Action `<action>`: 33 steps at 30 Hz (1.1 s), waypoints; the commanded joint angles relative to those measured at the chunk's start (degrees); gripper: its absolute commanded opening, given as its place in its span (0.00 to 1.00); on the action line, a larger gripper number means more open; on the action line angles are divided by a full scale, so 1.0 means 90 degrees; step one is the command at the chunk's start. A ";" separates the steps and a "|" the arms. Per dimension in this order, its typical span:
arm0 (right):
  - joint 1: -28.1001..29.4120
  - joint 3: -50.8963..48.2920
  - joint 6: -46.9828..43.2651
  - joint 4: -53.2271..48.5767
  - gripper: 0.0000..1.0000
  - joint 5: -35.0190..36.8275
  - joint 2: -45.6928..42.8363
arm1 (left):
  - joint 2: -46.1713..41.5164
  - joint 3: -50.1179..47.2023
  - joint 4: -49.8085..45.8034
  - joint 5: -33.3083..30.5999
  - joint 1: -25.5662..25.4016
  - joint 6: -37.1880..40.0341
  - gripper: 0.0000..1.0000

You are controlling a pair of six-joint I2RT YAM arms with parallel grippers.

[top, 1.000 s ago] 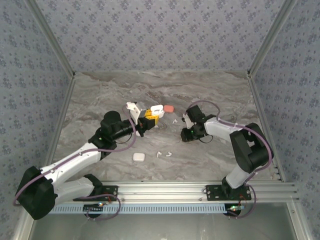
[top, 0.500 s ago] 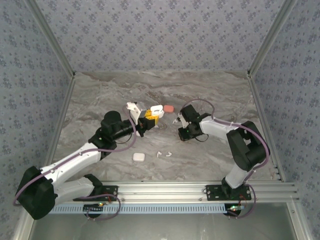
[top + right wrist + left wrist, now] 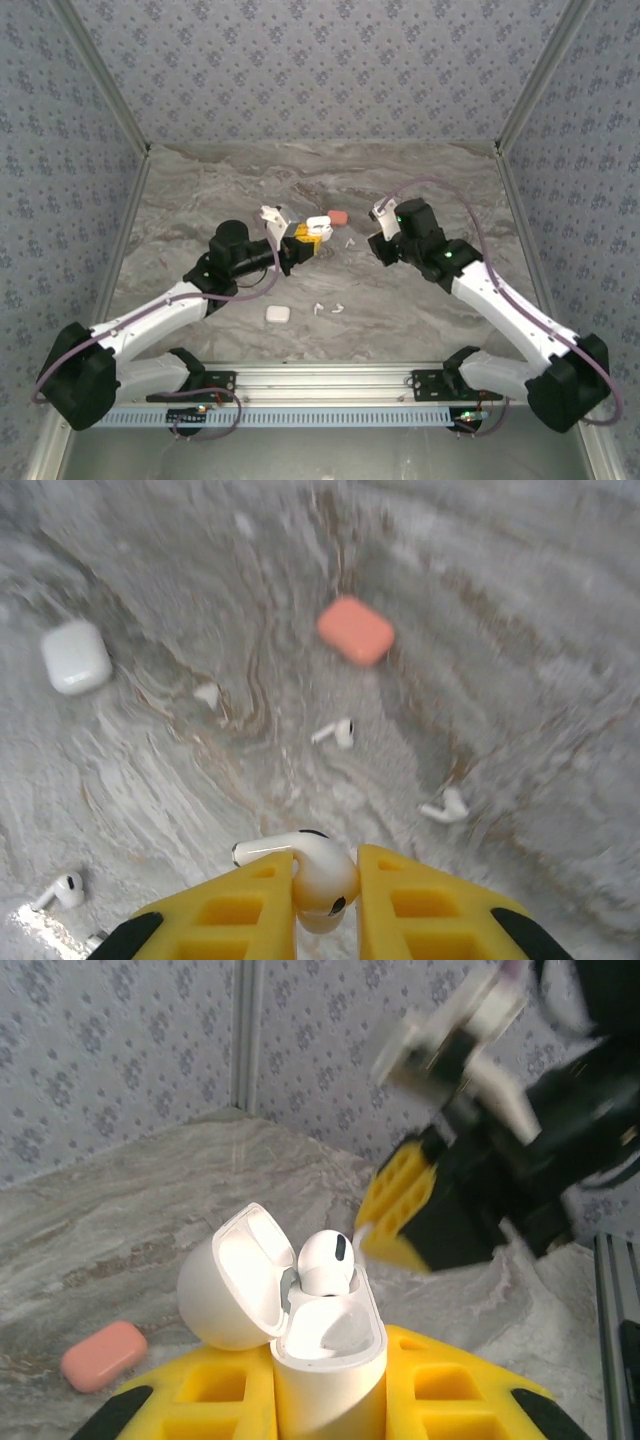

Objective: Insert wireless bluetooth earbuds into charging case

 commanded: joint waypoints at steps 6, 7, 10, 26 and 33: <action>0.0570 0.0845 -0.1142 -0.0111 0.21 0.0238 -0.0672 | 0.0472 0.0597 0.0108 0.0803 -0.0068 -0.0047 0.00; 0.0669 0.0919 -0.1220 -0.0116 0.22 0.0261 -0.0663 | 0.0510 0.0621 0.0096 0.0859 -0.0066 -0.0037 0.00; 0.0984 0.1121 -0.1453 -0.0087 0.22 0.0349 -0.0584 | 0.0586 0.0670 0.0029 0.0975 -0.0113 0.0054 0.00; 0.1626 0.1450 -0.1744 -0.0052 0.22 0.0158 -0.0004 | 0.0701 0.0777 -0.0178 0.1066 -0.0234 0.0303 0.00; 0.1723 0.1471 -0.1732 -0.0103 0.22 0.0216 0.0167 | 0.0704 0.0787 -0.0168 0.1124 -0.0233 0.0300 0.00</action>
